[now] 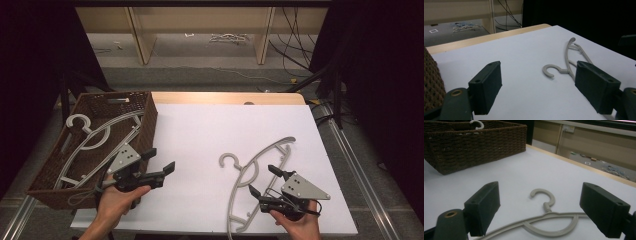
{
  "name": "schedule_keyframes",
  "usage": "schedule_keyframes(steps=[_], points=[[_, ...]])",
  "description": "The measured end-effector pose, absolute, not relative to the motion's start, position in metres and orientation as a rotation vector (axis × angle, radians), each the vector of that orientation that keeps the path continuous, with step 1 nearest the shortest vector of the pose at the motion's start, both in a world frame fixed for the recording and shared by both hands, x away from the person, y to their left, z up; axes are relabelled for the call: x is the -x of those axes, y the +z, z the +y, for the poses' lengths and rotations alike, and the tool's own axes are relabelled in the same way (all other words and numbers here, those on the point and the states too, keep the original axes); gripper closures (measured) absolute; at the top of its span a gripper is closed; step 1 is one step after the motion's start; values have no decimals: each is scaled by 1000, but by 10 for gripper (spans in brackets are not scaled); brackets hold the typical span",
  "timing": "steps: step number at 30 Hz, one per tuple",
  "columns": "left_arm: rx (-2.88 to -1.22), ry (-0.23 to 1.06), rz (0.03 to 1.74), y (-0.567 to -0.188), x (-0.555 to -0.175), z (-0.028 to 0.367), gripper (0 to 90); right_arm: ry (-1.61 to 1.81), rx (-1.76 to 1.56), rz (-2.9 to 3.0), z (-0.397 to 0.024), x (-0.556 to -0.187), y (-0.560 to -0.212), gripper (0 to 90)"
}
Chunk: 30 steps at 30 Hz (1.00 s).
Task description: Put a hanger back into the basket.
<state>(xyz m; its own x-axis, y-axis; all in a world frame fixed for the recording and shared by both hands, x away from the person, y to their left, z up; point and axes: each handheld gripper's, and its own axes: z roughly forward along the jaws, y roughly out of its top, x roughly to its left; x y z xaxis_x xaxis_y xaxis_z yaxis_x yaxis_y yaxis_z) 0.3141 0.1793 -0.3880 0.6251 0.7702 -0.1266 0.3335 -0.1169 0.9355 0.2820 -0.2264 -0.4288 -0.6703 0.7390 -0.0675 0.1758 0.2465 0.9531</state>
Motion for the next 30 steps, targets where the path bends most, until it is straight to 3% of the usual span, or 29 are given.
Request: schedule_keyframes(steps=[18, 30], points=[[-1799, 402, 869, -413, -307, 143, 192, 1443, -823, 1983, -228, -283, -430, 175], [-1941, 319, 814, -436, -315, 94, 206, 1417, -827, 1991, -230, -282, -428, 175]])
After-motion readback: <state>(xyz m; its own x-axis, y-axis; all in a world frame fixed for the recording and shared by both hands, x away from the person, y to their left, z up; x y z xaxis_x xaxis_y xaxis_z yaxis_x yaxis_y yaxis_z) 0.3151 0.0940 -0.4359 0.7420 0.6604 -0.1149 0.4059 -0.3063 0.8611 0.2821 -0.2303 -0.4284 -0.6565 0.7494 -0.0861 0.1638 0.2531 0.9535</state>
